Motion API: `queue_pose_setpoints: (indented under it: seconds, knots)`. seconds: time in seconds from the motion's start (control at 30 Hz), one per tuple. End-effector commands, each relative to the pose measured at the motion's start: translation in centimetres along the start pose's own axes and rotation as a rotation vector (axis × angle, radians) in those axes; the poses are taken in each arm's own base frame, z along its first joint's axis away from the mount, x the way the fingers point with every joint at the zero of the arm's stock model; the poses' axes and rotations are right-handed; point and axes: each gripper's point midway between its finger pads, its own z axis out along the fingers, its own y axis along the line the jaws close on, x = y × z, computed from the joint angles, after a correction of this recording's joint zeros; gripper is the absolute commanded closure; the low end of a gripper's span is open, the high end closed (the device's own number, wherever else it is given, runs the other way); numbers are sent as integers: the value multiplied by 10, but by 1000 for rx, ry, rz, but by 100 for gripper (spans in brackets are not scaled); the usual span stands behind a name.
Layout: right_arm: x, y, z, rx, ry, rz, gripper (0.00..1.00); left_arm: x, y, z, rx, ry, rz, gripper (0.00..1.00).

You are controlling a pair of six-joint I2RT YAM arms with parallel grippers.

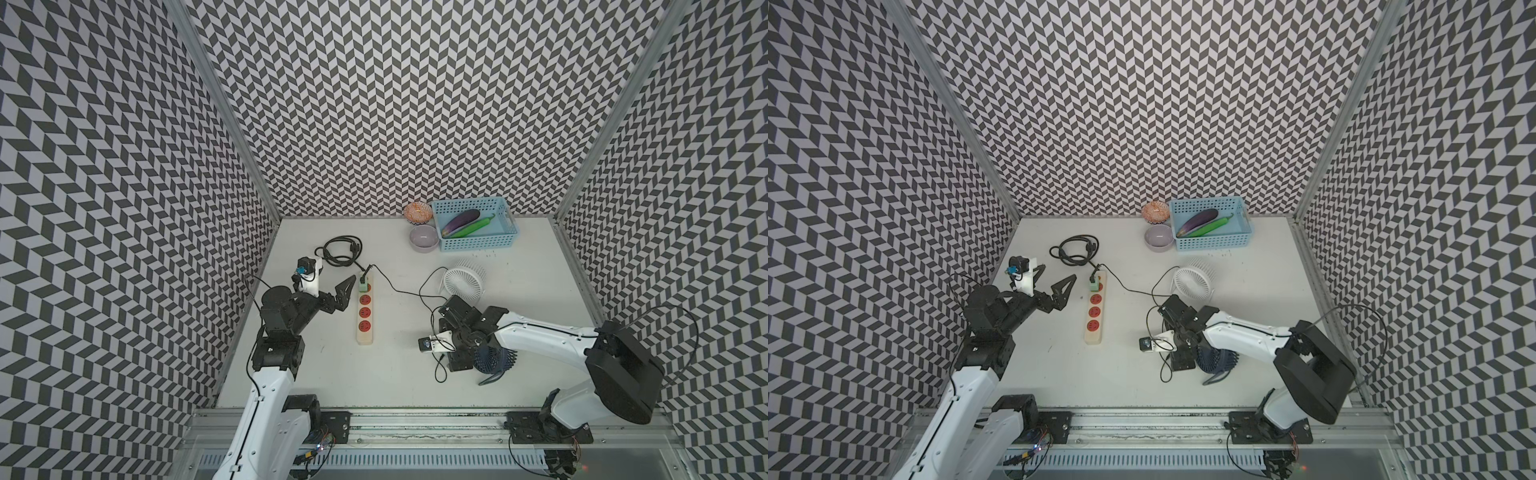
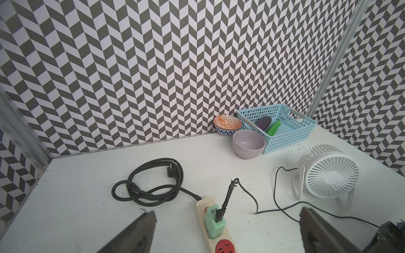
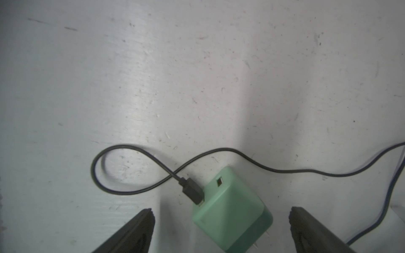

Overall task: Plug the desk fan into the power strip
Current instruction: Pick up the plug from the center of the board.

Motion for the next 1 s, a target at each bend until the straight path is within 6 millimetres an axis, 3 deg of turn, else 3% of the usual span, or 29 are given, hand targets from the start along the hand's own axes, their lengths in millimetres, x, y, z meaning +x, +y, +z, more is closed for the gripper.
queue_pose_setpoints:
  seconds: [0.0,0.27,0.63,0.97]
  knots:
    - [0,-6,8,16,-16,7,0,-5,-3,-2,9,-28,29,0]
    - [13,12,8,4,-51,43,1,-5,-3,-2,9,-27,29,0]
    - [1,23,-3,-47,-114,89,26,-4,-3,-1,12,-25,25,0]
    - [-4,35,-7,-75,-138,87,34,-3,-3,0,14,-22,23,0]
